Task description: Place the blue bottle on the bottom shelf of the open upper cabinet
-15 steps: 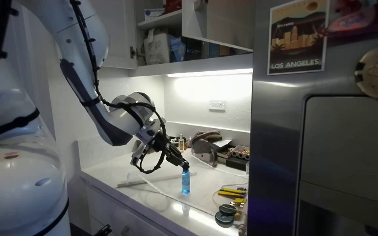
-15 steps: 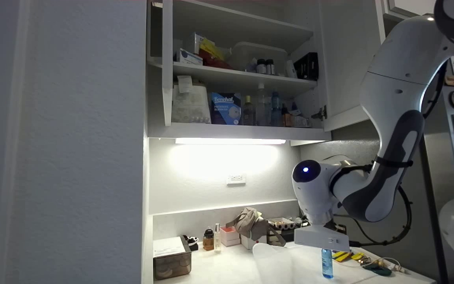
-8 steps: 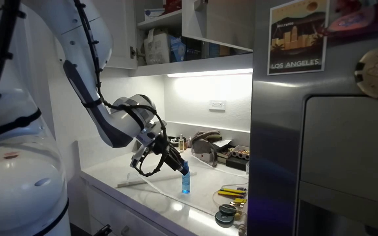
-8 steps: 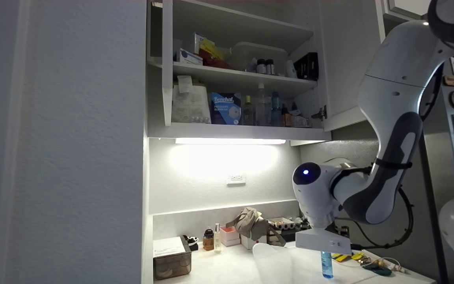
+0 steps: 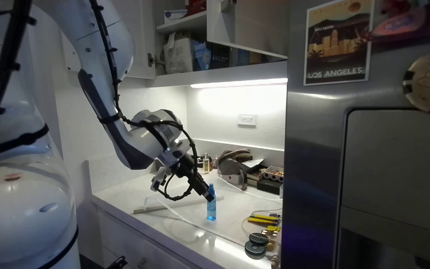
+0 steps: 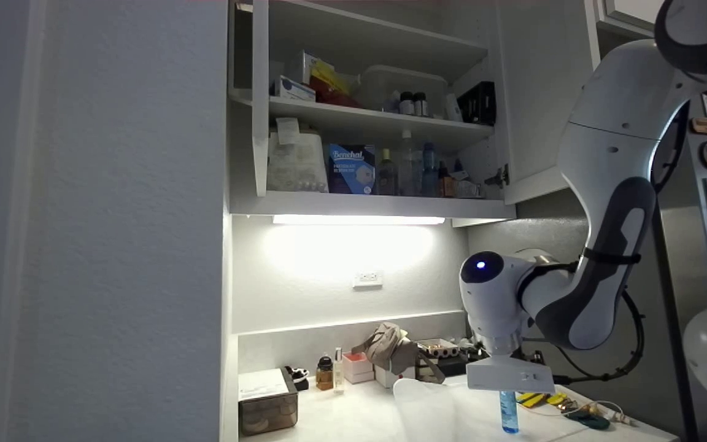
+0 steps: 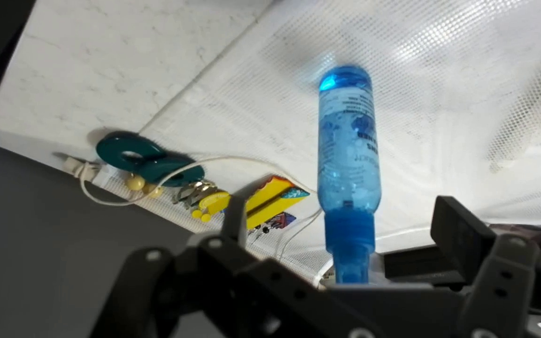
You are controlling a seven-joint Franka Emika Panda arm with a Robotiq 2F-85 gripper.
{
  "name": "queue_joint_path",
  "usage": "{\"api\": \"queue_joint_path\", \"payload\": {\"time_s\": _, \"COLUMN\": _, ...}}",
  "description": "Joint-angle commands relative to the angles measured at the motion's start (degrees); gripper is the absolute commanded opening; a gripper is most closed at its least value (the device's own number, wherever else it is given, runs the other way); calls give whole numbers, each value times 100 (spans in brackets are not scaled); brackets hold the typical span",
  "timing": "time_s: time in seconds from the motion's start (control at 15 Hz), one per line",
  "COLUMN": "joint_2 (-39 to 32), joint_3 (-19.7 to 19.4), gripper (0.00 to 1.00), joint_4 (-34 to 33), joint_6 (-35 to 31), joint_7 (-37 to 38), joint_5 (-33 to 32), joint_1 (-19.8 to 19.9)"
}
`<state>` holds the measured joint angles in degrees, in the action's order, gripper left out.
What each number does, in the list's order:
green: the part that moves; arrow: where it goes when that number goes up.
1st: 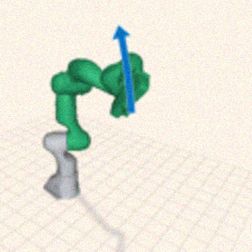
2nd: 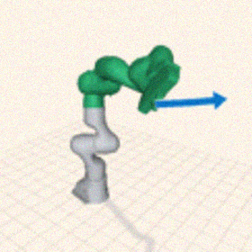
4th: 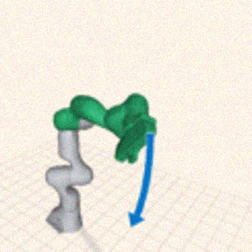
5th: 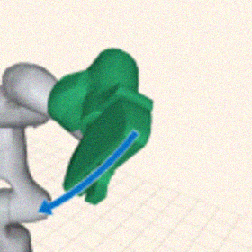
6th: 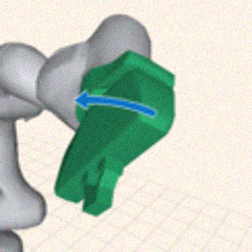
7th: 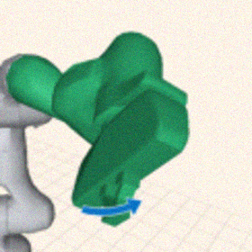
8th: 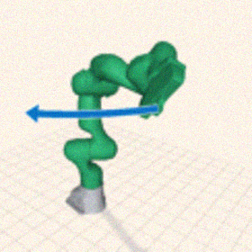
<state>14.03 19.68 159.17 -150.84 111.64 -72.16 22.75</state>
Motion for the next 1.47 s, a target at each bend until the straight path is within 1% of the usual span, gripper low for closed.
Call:
{"api": "queue_joint_path", "payload": {"time_s": 0.0, "joint_2": -44, "joint_3": -69, "gripper": 100, "joint_4": -39, "joint_6": -252, "joint_7": -619, "joint_5": 98, "joint_1": -61}}
{"api": "queue_joint_path", "payload": {"time_s": 0.33, "joint_2": -159, "joint_3": -154, "gripper": 100, "joint_4": -2, "joint_6": -717, "joint_7": -1780, "joint_5": 264, "joint_1": -88}}
{"api": "queue_joint_path", "payload": {"time_s": 0.47, "joint_2": -230, "joint_3": -156, "gripper": 100, "joint_4": 0, "joint_6": -697, "joint_7": -2130, "joint_5": 315, "joint_1": -94}}
{"api": "queue_joint_path", "payload": {"time_s": 0.8, "joint_2": -462, "joint_3": -188, "gripper": 100, "joint_4": 5, "joint_6": -507, "joint_7": -2627, "joint_5": 264, "joint_1": -101}}
{"api": "queue_joint_path", "payload": {"time_s": 1.07, "joint_2": -588, "joint_3": -273, "gripper": 100, "joint_4": 7, "joint_6": -424, "joint_7": -2811, "joint_5": 175, "joint_1": -78}}
{"api": "queue_joint_path", "payload": {"time_s": 1.27, "joint_2": -596, "joint_3": -353, "gripper": 100, "joint_4": 7, "joint_6": -386, "joint_7": -2550, "joint_5": -78, "joint_1": -48}}
{"api": "queue_joint_path", "payload": {"time_s": 1.4, "joint_2": -534, "joint_3": -430, "gripper": 100, "joint_4": 5, "joint_6": -427, "joint_7": -2248, "joint_5": -407, "joint_1": -13}}
